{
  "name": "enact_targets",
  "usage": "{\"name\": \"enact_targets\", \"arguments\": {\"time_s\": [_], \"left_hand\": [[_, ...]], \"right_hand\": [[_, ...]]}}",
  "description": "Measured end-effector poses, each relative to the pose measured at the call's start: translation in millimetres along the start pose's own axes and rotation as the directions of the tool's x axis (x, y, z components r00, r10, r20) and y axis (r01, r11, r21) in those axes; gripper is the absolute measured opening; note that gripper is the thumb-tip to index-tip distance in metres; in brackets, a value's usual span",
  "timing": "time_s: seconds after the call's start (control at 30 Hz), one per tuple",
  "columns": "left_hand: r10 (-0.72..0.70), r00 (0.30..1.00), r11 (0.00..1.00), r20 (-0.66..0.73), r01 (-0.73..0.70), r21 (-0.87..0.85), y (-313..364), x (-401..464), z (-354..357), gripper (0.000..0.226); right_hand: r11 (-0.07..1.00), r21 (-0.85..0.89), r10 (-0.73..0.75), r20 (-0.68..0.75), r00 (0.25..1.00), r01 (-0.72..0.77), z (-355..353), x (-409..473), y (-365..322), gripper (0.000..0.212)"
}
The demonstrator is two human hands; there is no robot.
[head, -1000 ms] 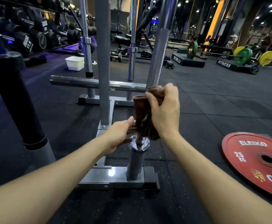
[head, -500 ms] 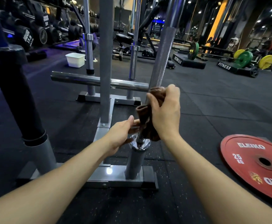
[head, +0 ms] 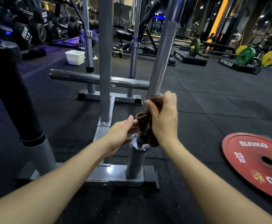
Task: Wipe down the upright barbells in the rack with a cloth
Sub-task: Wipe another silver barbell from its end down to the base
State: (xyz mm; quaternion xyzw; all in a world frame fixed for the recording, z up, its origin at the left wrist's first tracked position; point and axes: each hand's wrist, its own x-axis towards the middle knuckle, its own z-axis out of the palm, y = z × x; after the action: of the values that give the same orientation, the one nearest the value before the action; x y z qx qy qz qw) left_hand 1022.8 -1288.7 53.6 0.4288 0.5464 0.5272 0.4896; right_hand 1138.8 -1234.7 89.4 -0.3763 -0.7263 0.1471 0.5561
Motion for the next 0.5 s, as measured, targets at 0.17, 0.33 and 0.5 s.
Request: {"name": "enact_targets", "arguments": {"time_s": [0.17, 0.33, 0.5], "left_hand": [[-0.01, 1.0, 1.0, 0.024, 0.01, -0.003, 2.1, -2.4, -0.5, 0.043], [0.02, 1.0, 0.984, -0.01, -0.018, 0.176, 3.5, -14.9, 4.9, 0.03], [-0.035, 0.997, 0.985, -0.069, 0.046, 0.167, 11.4, -32.1, 18.0, 0.016]], "right_hand": [[0.99, -0.016, 0.137, 0.223, 0.965, -0.137, 3.1, -26.8, 29.1, 0.041], [0.96, -0.029, 0.277, 0.258, 0.925, -0.28, -11.7, -20.0, 25.4, 0.037], [0.886, 0.123, 0.427, 0.163, 0.89, -0.448, -33.1, -11.9, 19.3, 0.034]]}}
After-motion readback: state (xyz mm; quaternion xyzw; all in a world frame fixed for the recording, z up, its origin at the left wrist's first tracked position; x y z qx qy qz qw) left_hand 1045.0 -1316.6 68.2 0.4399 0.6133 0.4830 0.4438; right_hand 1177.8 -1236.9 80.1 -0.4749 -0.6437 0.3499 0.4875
